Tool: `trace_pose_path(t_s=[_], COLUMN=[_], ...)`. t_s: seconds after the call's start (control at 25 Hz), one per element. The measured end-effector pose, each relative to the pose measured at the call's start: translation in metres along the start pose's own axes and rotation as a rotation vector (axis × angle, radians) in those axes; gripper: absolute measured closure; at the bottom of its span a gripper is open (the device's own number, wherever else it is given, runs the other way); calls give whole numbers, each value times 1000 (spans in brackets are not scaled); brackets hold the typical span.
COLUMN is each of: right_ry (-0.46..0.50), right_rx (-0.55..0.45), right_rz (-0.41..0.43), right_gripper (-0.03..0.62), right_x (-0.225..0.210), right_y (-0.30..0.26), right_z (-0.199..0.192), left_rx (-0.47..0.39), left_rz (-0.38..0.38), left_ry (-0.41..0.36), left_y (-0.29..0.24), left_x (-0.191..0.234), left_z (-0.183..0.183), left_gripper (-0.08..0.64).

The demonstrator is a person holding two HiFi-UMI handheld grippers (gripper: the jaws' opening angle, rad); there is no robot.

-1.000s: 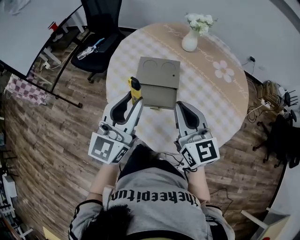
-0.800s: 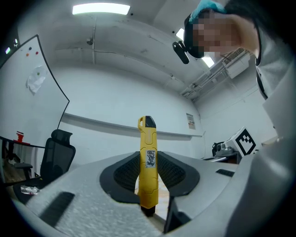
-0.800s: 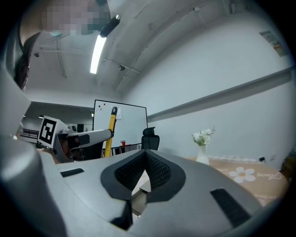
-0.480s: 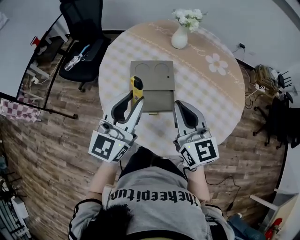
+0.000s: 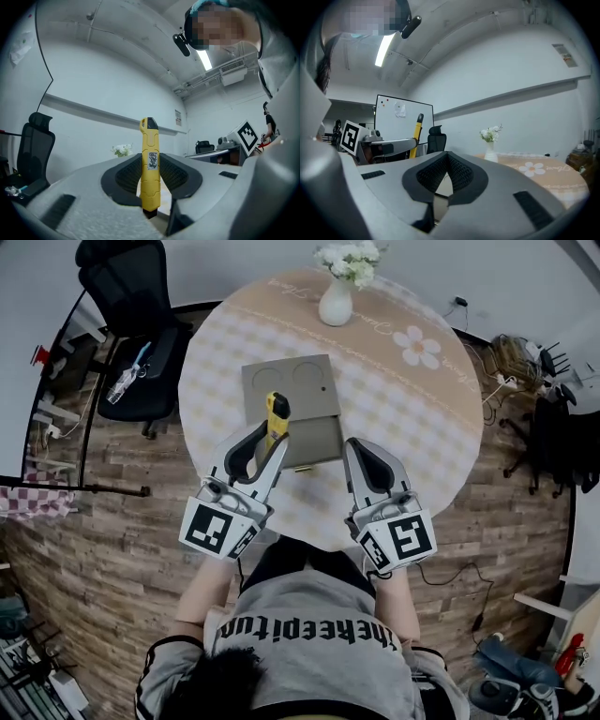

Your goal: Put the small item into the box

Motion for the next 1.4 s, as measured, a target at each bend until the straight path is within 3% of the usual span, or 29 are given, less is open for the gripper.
trace_pose_path(t_s=[0.52,0.8,1.4], right_ry=[-39,-64,-109], right_rx=[33,44,71], right_rz=[-128,-177,-246], right_gripper=[586,586,586], right_x=[-8,-13,-28], right_y=[-4,-2,9], right_z=[-20,-33,-54], left_rx=[198,322,557], left_rz=[-163,-250,-350], left_ry=[-30,-92,-167], left_y=[-31,-43,-58], left_x=[15,13,7], left_z=[-64,-105,-189], left_gripper=[437,437,436])
Point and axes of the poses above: the fingertips, and each gripper's own axes: y backward along the fingers, x to its left, z out of its top, the point moved 3 cm from there along y, backward along the fingers, and after that the axes turned 4 degrees about z, right-handed, at the moved point
